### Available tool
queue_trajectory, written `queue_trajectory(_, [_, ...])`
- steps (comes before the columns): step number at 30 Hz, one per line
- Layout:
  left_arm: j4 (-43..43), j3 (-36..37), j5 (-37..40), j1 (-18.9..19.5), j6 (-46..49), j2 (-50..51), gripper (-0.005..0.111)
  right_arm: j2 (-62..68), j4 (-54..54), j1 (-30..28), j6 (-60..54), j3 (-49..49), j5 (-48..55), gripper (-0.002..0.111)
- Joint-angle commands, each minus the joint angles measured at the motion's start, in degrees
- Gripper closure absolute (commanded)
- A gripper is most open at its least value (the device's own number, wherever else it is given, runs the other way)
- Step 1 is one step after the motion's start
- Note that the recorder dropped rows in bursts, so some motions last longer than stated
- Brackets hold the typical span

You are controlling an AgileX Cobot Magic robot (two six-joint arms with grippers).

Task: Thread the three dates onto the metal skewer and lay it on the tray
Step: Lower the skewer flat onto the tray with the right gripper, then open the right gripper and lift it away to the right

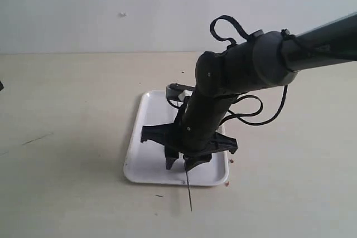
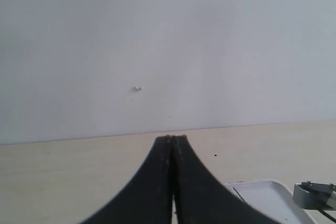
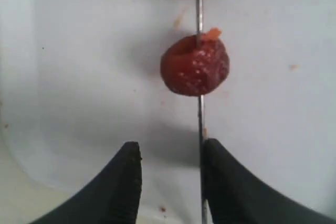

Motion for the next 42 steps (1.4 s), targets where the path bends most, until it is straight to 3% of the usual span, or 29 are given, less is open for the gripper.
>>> queue_trajectory(1, [0.4, 0.1, -0.2, 0.1, -0.3, -0.3, 0.107, -2.8, -6.5, -0.9, 1.6, -1.8, 0.4, 0.069])
queue_trajectory(6, [0.5, 0.1, 0.0, 0.1, -0.3, -0.3, 0.107, -3.3, -9.5, -0.4, 4.1, -4.4, 2.8, 0.069])
queue_trajectory(9, [0.5, 0.1, 0.0, 0.1, -0.3, -0.3, 0.107, -0.3, -11.4, 2.0, 8.4, -2.0, -3.0, 0.069])
queue_trajectory(14, [0.5, 0.1, 0.0, 0.1, -0.3, -0.3, 0.107, -2.8, -17.0, 1.8, 10.2, -4.8, 1.4, 0.069])
queue_trajectory(19, [0.5, 0.1, 0.0, 0.1, -0.3, -0.3, 0.107, -0.3, -15.7, 2.8, 8.8, -6.1, 7.6, 0.069])
queue_trajectory(23, [0.5, 0.1, 0.0, 0.1, -0.3, -0.3, 0.107, -3.6, -23.4, 2.7, 9.4, -8.5, 14.9, 0.069])
queue_trajectory(32, [0.1, 1.6, 3.3, 0.1, 0.0, -2.8, 0.107, -17.9, -32.0, 2.8, 6.6, -3.4, 12.7, 0.070])
queue_trajectory(36, [-1.8, 3.9, 6.8, 0.1, 0.0, -7.2, 0.107, -26.1, -32.1, 2.8, 5.0, 4.2, 4.8, 0.085])
queue_trajectory(39, [-2.1, 5.2, 11.4, 0.1, 0.0, -10.9, 0.107, -33.8, -32.1, 2.8, 4.9, 11.9, -2.9, 0.104])
queue_trajectory(42, [-2.1, 6.6, 13.9, 0.1, 0.0, -13.5, 0.107, -42.2, -31.7, 2.8, 5.0, 19.9, -12.7, 0.108])
